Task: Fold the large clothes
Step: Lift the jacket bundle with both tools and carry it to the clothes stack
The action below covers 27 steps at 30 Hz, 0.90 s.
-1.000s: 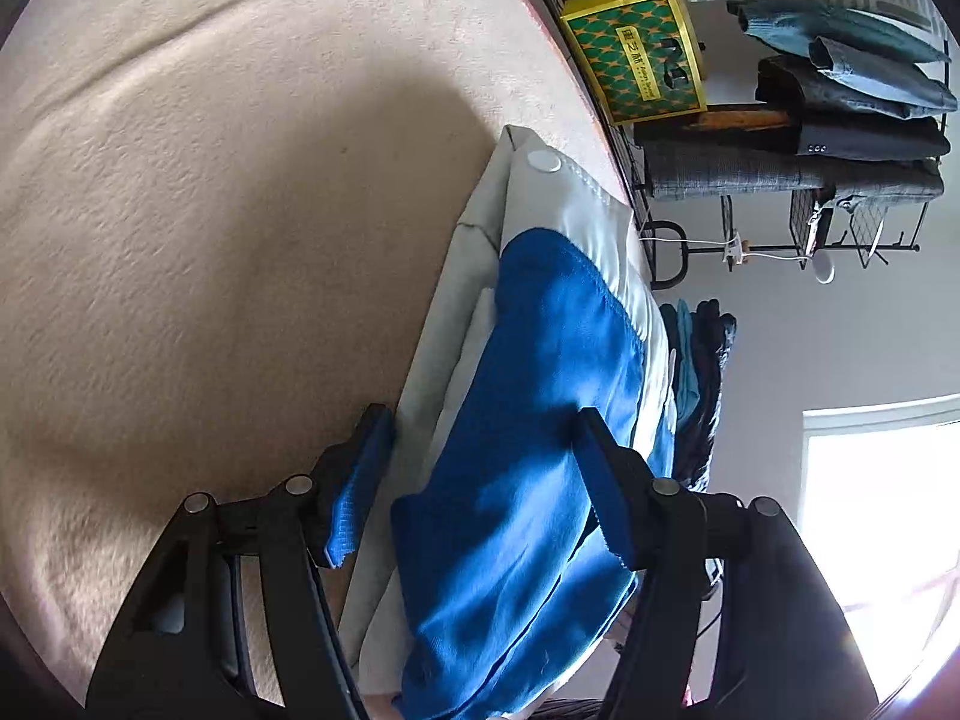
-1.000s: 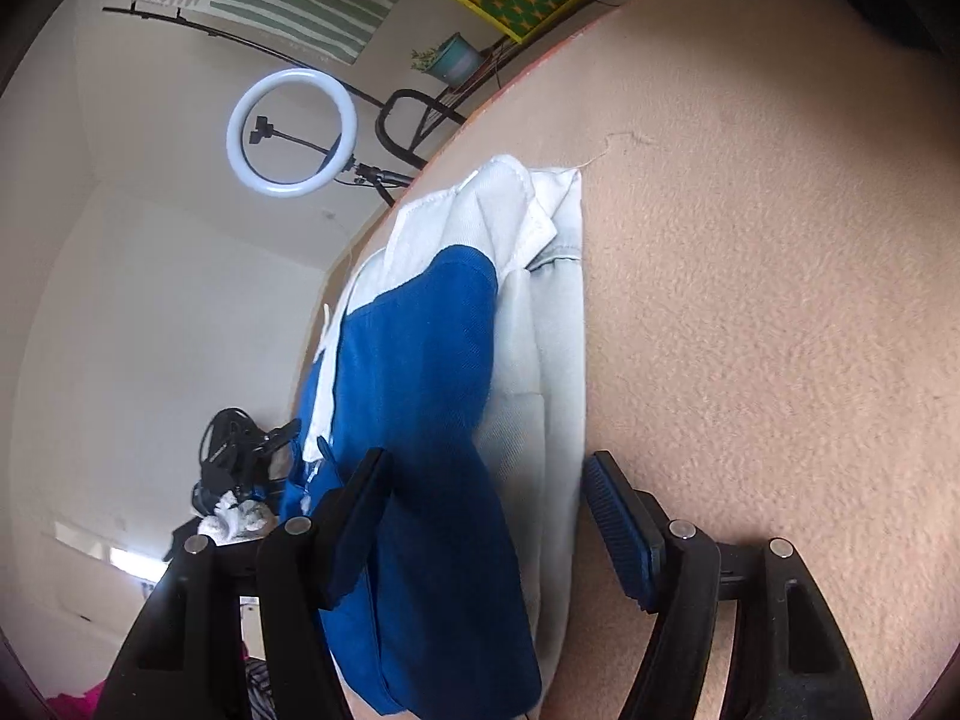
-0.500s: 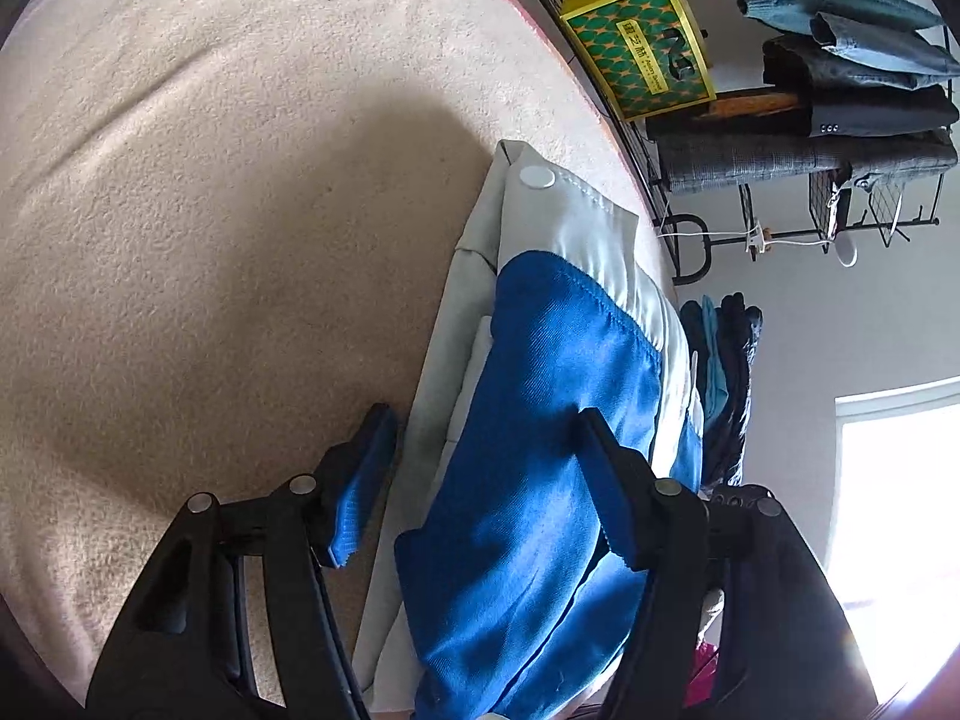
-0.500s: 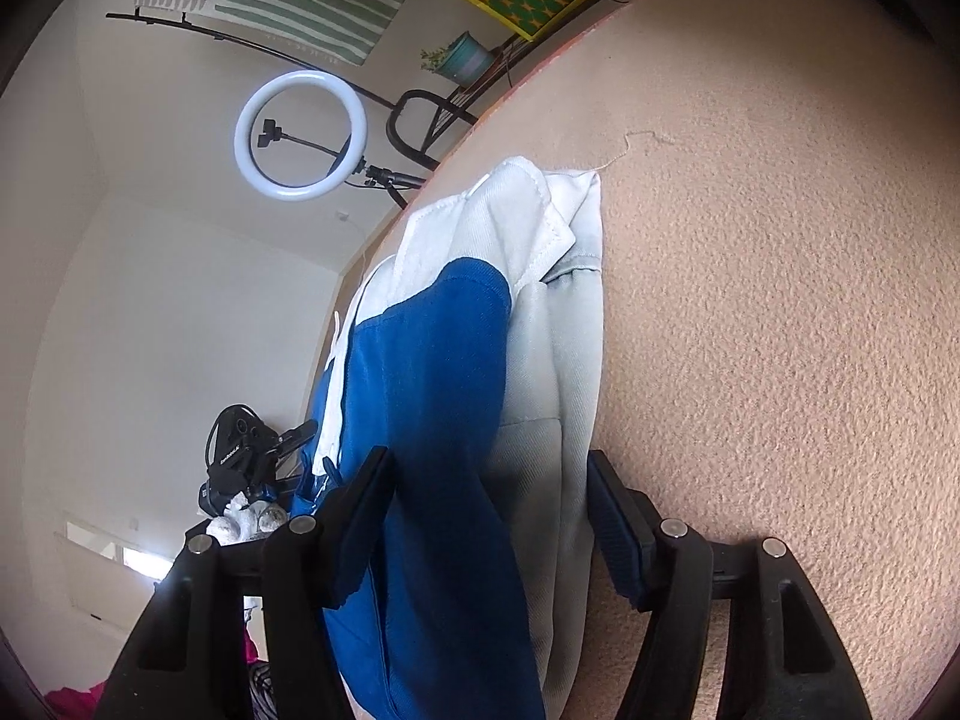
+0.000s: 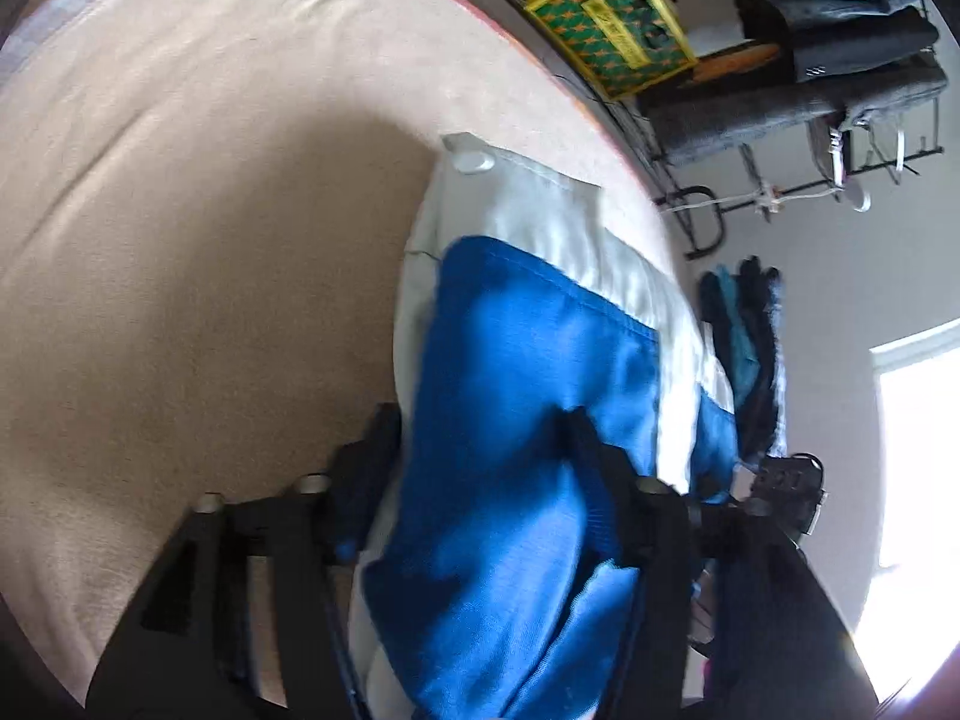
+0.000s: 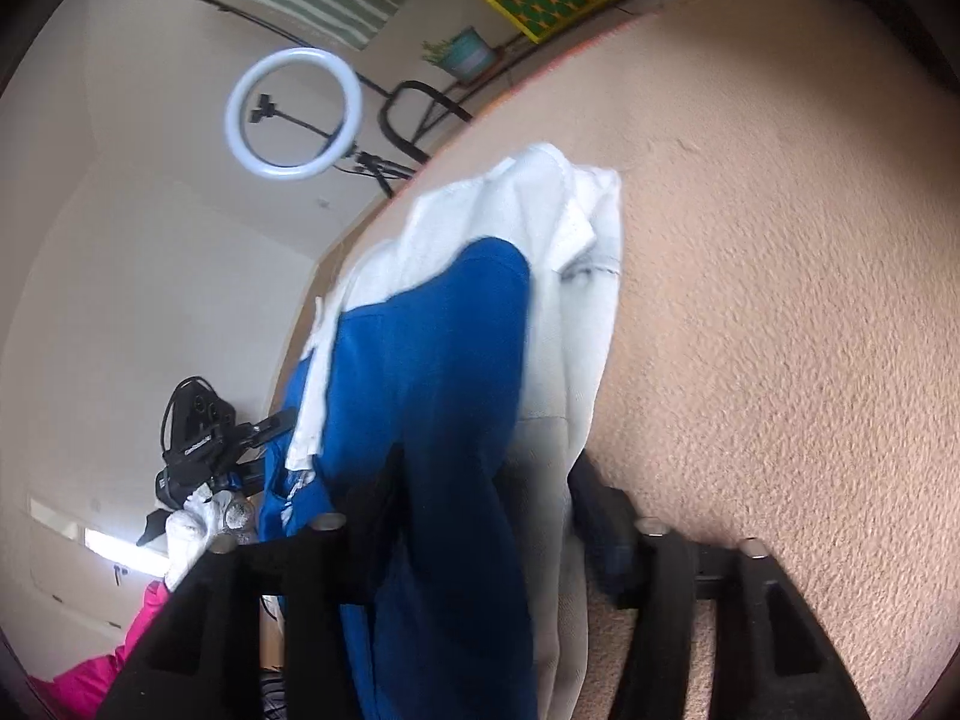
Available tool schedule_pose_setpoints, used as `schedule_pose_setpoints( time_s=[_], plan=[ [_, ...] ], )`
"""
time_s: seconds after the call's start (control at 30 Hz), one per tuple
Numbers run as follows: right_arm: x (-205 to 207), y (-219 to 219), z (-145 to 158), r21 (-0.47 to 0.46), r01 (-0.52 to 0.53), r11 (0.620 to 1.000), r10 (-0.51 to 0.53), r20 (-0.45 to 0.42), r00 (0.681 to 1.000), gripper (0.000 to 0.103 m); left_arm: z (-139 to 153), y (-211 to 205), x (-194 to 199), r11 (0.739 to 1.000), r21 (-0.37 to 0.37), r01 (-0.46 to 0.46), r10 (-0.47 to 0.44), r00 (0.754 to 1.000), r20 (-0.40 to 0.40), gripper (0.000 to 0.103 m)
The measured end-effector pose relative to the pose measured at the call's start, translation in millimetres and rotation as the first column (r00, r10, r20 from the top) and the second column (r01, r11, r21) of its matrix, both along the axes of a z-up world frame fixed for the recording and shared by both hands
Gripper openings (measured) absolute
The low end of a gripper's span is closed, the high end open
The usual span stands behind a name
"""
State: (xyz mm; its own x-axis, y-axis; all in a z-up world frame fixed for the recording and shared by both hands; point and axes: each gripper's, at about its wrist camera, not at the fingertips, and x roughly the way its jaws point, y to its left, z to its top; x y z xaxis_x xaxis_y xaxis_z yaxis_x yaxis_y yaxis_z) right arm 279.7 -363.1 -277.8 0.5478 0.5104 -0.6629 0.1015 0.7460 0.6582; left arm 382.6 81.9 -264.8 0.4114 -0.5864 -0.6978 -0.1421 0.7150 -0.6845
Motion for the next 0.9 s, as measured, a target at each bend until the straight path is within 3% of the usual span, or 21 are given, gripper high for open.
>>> schedule_pose_setpoints(
  time_s=[0.13, 0.2, 0.27, 0.43, 0.53, 0.73, 0.87, 0.9],
  plan=[
    [0.8, 2.7, 1.1, 0.005, -0.012, 1.000, 0.012, 0.001, 1.000, 0.064, -7.7, 5.7, 3.5, 0.998, -0.060, -0.001, 0.001, 1.000, 0.005, 0.068],
    [0.6, 5.2, 1.1, -0.002, -0.006, 1.000, 0.006, -0.003, 1.000, 0.050, -11.4, 9.5, 4.1, 0.995, -0.097, -0.020, 0.021, 1.000, 0.010, 0.068],
    [0.1, 10.3, 5.3, -0.046, -0.010, 0.999, 0.010, 0.001, 1.000, 0.044, -10.5, 7.0, 5.4, 0.995, -0.095, -0.010, 0.012, 1.000, 0.013, 0.047],
    [-6.5, 24.7, 28.4, -0.167, -0.022, 0.986, 0.029, 0.041, 0.999, 0.035, 11.6, -6.7, -1.3, 1.000, 0.021, 0.009, -0.011, 0.998, 0.069, 0.029],
    [-11.5, 31.1, 41.8, -0.205, -0.017, 0.979, 0.030, 0.061, 0.998, 0.031, 30.0, -15.2, -9.0, 0.996, 0.081, 0.020, -0.029, 0.993, 0.113, 0.024],
    [-24.6, 38.6, 62.9, -0.258, -0.025, 0.966, 0.048, 0.083, 0.995, 0.029, 50.2, -26.1, -22.5, 0.995, 0.095, 0.042, -0.057, 0.986, 0.157, 0.021],
    [-33.8, 30.6, 62.7, -0.262, -0.023, 0.965, 0.040, 0.058, 0.998, 0.029, 34.0, -29.3, -21.8, 0.996, 0.079, 0.045, -0.053, 0.992, 0.111, 0.025],
    [-34.9, 27.9, 58.6, -0.263, -0.020, 0.965, 0.034, 0.047, 0.998, 0.029, 29.6, -28.1, -21.0, 0.996, 0.076, 0.043, -0.051, 0.994, 0.101, 0.029]
  ],
)
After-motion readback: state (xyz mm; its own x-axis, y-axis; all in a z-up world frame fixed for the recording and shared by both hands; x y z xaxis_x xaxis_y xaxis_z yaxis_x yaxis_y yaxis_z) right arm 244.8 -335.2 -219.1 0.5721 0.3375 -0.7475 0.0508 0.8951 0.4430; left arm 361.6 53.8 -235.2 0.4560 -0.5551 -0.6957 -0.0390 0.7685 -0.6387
